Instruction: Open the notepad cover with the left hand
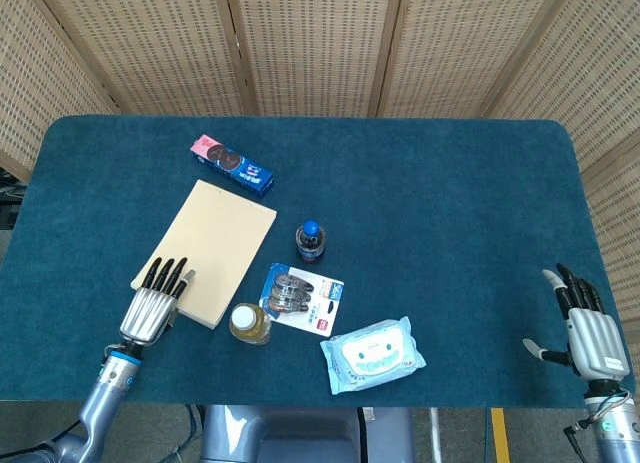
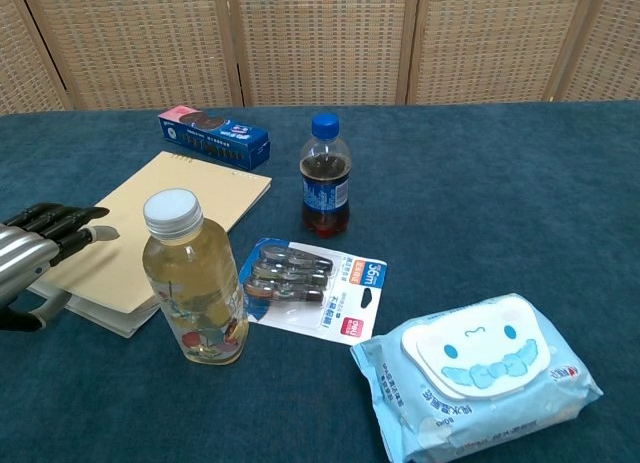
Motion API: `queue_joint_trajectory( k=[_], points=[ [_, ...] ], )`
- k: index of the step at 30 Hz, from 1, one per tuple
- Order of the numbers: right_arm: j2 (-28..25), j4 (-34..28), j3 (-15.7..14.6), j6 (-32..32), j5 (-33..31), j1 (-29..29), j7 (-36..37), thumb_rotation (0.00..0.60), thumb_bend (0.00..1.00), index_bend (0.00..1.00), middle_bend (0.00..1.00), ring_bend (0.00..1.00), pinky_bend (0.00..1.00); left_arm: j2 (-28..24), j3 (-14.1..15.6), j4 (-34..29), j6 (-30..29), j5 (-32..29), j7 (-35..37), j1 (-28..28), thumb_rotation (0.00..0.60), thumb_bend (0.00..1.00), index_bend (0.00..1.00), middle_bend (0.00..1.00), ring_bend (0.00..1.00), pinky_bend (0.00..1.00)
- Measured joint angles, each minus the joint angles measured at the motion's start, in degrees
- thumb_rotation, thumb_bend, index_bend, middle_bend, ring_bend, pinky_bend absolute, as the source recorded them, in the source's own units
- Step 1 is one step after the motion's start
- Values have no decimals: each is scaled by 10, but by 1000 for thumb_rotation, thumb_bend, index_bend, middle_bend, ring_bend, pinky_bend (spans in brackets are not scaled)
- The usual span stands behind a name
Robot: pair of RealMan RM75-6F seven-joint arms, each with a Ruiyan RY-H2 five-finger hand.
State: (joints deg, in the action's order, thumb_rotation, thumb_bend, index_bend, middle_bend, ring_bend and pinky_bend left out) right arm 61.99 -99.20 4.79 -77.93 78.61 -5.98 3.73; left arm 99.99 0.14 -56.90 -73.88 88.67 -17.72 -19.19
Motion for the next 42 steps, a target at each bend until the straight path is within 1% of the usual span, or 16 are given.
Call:
queue_joint_trajectory(
  k=[10,17,20,22,27,31,35,40,42],
  points=[
    [0,-1,0,0,0,0,0,600,156,56,0,0,0,8,-3,10,-4,-1,-3,-1,600,632,115,0,0,0],
    [-1,-1,0,0,-1,0,2,600,156,56,0,0,0,14,-16,18,-5,-10,-7,-7,600,634,118,0,0,0],
    [-1,-1,0,1,-1,0,2,600,156,56,0,0,0,13,-23,18,-3,-15,-7,-11,600,633,137,0,0,0],
    [-1,-1,0,1,-1,0,1,600,156,56,0,0,0,12,-29,17,-2,-18,-8,-15,600,633,176,0,0,0],
    [-1,-1,0,1,-1,0,1,600,156,56,0,0,0,11,-36,15,-2,-24,-7,-19,600,635,359,0,0,0],
    [-1,-1,0,1,-1,0,1,600,156,56,0,0,0,14,-39,15,-3,-26,-7,-20,600,636,486,0,0,0],
    [-1,-1,1,1,-1,0,2,600,156,56,0,0,0,18,-40,18,-12,-26,-6,-20,600,636,576,0,0,0],
    [-1,-1,1,1,-1,0,3,600,156,56,0,0,0,22,-44,20,-26,-24,1,-20,600,641,720,0,0,0],
    [-1,0,1,1,-1,0,3,600,156,56,0,0,0,22,-44,21,-32,-22,3,-20,600,642,755,0,0,0]
  ],
)
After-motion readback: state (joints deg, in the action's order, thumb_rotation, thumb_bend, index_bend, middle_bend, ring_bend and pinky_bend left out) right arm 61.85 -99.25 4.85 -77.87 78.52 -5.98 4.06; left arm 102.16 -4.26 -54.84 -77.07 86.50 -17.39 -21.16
